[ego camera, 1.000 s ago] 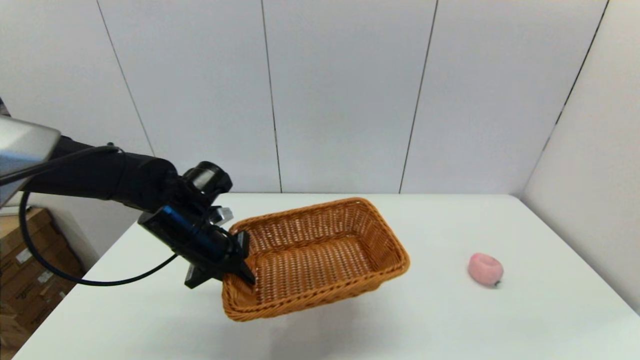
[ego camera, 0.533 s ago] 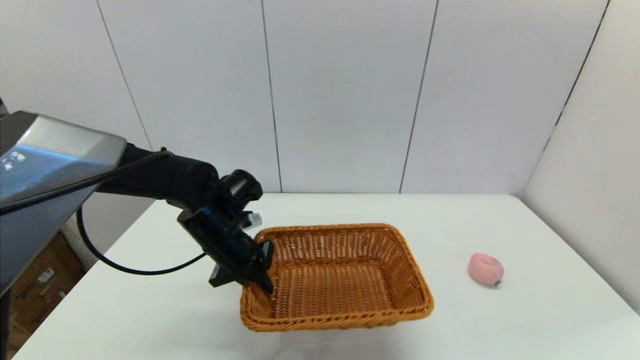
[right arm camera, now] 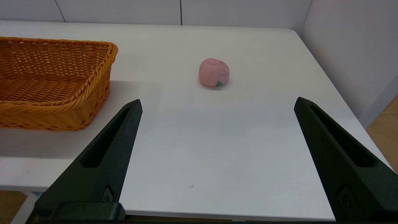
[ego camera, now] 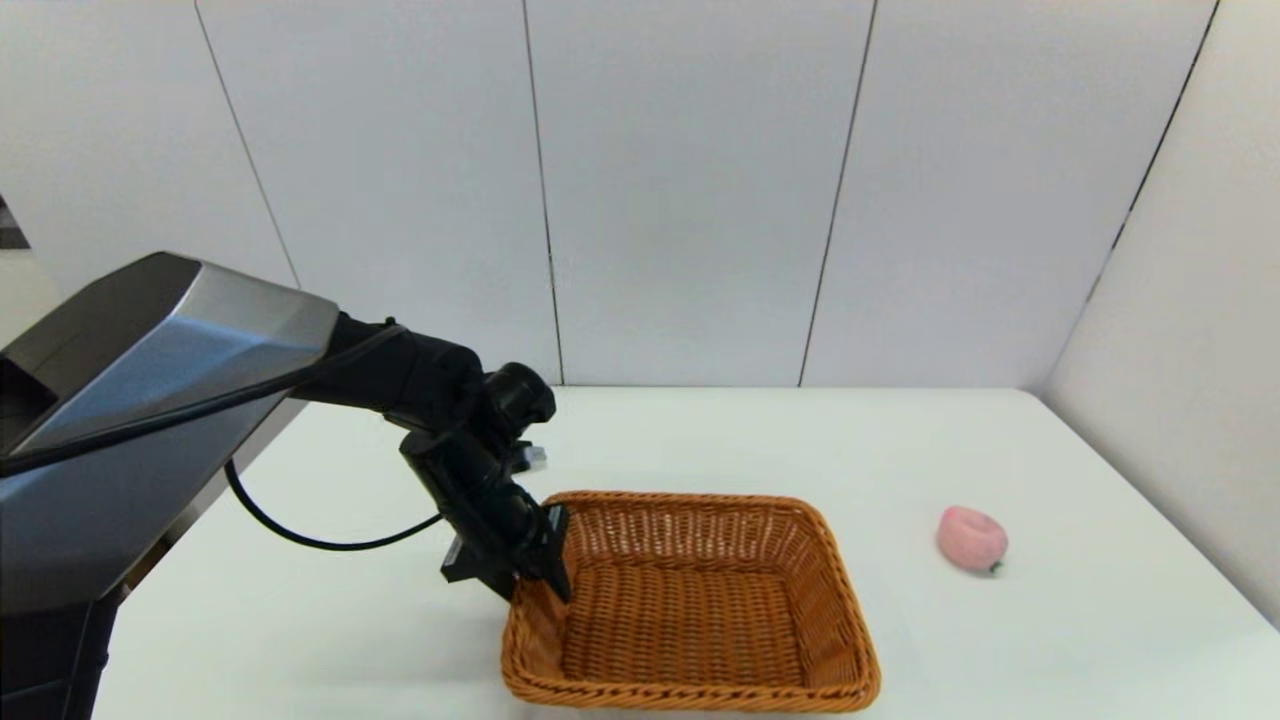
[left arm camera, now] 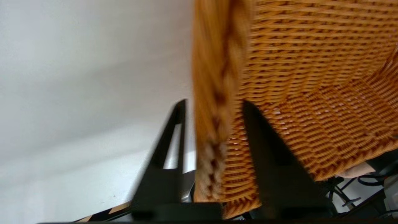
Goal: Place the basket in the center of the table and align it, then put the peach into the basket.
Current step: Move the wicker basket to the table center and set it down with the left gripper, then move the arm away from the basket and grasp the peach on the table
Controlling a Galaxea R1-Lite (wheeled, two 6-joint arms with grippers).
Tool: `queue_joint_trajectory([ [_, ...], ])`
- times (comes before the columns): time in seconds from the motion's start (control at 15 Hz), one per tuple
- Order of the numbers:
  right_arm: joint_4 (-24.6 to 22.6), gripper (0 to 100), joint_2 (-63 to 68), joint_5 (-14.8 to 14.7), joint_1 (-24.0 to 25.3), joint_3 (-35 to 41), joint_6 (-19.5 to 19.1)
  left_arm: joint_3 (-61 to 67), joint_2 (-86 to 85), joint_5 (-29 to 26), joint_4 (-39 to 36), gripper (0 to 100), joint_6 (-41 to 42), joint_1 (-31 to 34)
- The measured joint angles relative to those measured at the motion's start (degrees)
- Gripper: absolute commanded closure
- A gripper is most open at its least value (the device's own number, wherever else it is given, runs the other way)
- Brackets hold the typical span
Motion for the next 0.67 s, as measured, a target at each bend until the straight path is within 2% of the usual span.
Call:
queue_joint_trajectory([
  [0.33,0.0,0,0.0,0.04,0.0,0.0,0.0,-1.38,-2.54,1.05,0.07,0,-0.11,1.39],
  [0.53,0.0,0,0.0,0.01,0.0,0.02,0.02,-1.88,-7.78,1.24,1.84,0,2.15,7.67],
  [0.67,0.01,0,0.0,0.01,-0.04,0.02,0.02,-2.13,-12.18,1.27,5.81,0,6.51,13.43],
])
